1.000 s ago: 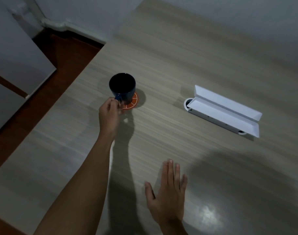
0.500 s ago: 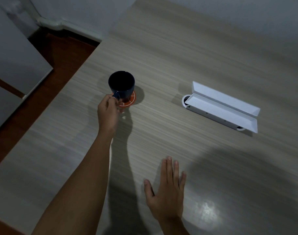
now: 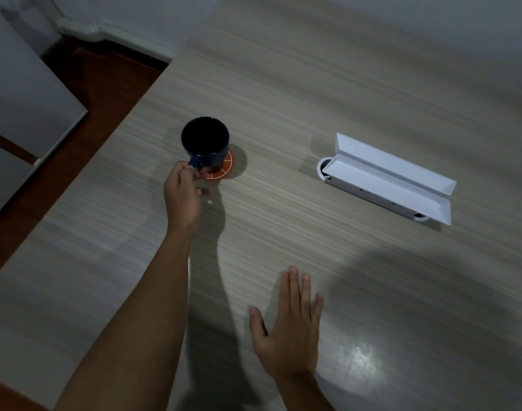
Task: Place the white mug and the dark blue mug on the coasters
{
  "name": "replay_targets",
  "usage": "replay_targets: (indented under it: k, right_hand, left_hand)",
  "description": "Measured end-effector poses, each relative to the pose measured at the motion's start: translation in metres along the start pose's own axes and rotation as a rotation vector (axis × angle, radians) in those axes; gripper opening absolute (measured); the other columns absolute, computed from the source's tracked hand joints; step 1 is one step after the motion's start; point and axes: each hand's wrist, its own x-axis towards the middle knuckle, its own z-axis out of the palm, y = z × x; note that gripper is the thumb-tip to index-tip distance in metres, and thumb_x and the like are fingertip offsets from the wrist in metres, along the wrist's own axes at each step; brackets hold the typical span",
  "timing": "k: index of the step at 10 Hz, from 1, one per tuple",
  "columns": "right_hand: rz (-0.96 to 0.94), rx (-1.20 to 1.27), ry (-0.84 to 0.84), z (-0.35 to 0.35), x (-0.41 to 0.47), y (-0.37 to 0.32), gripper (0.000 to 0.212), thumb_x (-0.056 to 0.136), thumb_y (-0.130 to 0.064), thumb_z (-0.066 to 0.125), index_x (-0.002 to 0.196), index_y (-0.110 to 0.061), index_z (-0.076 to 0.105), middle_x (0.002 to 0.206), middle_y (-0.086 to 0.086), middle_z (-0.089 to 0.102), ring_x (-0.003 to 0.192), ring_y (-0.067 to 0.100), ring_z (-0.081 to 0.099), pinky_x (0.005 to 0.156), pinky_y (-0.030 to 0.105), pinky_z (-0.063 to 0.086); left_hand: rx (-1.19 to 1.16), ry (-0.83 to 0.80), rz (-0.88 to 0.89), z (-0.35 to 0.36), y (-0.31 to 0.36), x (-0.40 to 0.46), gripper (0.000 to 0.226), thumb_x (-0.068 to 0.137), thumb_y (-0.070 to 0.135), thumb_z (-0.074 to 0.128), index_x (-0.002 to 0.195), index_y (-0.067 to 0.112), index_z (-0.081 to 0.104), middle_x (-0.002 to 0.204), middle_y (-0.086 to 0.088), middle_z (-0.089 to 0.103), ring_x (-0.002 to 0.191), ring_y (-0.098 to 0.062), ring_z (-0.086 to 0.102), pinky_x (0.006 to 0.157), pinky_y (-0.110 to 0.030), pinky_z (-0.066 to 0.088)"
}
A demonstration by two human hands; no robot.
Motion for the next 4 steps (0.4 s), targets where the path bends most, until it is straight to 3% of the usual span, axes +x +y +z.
replay_targets:
  k: [2, 4]
  right_hand:
    - [0.003, -0.006, -0.014, -0.003, 0.000, 0.000, 0.090, 0.092, -0.068, 0.036, 0.162, -0.014, 0.016, 0.172, 0.003, 0.012, 0.160, 0.024, 0.000, 0.127, 0.058, 0.014]
    - [0.004, -0.001, -0.029, -0.006, 0.000, -0.001, 0.090, 0.093, -0.067, 0.035, 0.162, -0.014, 0.013, 0.173, 0.003, 0.007, 0.160, 0.023, -0.003, 0.127, 0.057, 0.010]
  left_hand:
    - [-0.009, -0.035, 0.001, -0.003, 0.002, -0.001, 0.024, 0.100, 0.015, 0.038, 0.081, 0.021, 0.052, 0.091, -0.004, 0.065, 0.087, -0.022, 0.066, 0.061, -0.035, 0.051]
    - [0.007, -0.011, 0.009, -0.022, -0.016, -0.024, 0.014, 0.099, 0.029, 0.051, 0.111, 0.034, 0.051, 0.116, -0.010, 0.068, 0.084, -0.024, 0.071, 0.063, -0.036, 0.054]
